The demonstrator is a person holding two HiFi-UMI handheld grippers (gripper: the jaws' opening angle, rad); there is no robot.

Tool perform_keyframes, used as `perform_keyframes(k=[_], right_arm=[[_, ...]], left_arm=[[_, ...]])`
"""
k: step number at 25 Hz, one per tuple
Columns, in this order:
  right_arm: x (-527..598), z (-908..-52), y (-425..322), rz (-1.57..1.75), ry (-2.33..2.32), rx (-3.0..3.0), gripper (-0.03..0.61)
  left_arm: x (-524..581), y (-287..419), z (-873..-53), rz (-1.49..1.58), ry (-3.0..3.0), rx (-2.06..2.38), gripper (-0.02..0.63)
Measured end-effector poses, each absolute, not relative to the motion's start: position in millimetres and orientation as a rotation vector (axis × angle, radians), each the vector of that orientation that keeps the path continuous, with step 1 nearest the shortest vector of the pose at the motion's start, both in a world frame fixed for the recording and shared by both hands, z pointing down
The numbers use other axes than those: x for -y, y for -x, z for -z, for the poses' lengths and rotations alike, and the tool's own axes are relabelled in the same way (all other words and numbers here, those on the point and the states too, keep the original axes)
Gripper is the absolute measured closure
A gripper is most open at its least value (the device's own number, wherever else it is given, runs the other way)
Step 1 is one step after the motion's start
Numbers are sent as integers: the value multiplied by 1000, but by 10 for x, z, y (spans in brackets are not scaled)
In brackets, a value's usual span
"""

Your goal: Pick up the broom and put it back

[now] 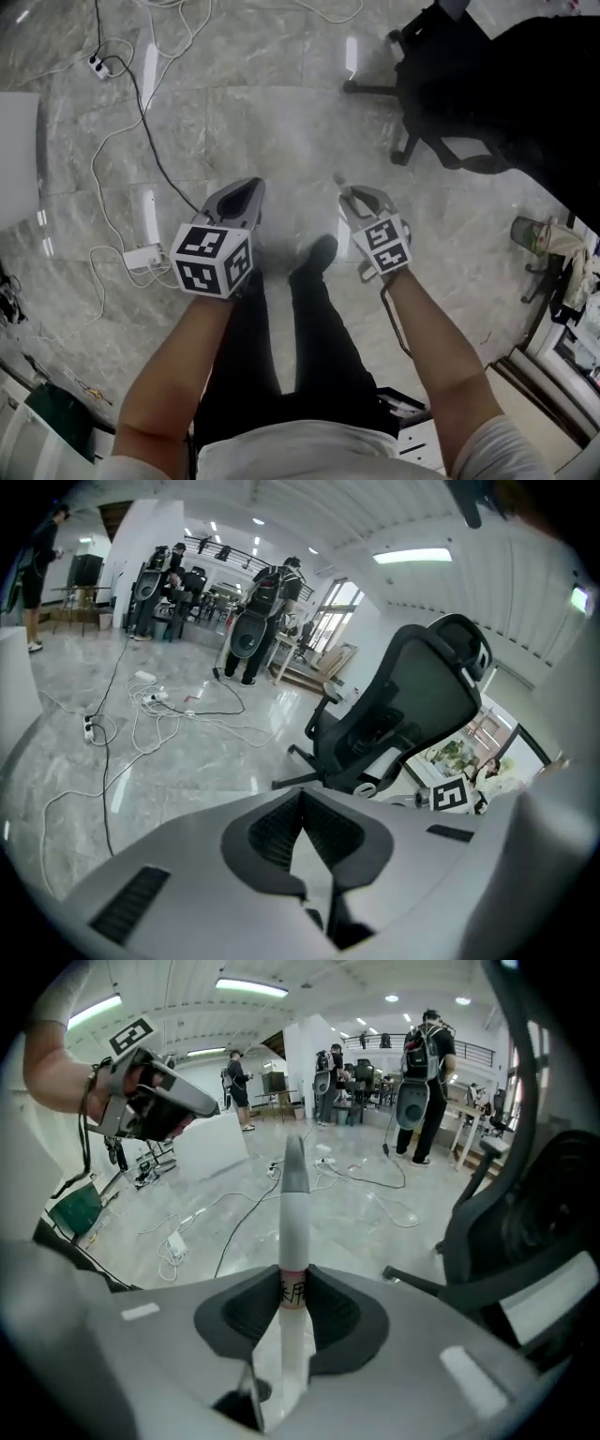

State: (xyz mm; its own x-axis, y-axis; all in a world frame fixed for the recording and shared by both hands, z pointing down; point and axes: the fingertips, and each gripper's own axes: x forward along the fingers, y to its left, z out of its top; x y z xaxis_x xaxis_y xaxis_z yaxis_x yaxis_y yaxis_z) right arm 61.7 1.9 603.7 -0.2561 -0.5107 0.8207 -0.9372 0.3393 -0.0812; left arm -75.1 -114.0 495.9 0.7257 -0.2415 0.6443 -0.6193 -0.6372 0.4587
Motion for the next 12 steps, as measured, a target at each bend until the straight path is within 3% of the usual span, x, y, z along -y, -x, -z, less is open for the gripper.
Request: perform_keyframes(k=[12], right_arm=[[-1441,-3777,-1840,-724,-1638,1755,492]], left_arm=[[112,-572,-2697,-750,-2424,343,607]])
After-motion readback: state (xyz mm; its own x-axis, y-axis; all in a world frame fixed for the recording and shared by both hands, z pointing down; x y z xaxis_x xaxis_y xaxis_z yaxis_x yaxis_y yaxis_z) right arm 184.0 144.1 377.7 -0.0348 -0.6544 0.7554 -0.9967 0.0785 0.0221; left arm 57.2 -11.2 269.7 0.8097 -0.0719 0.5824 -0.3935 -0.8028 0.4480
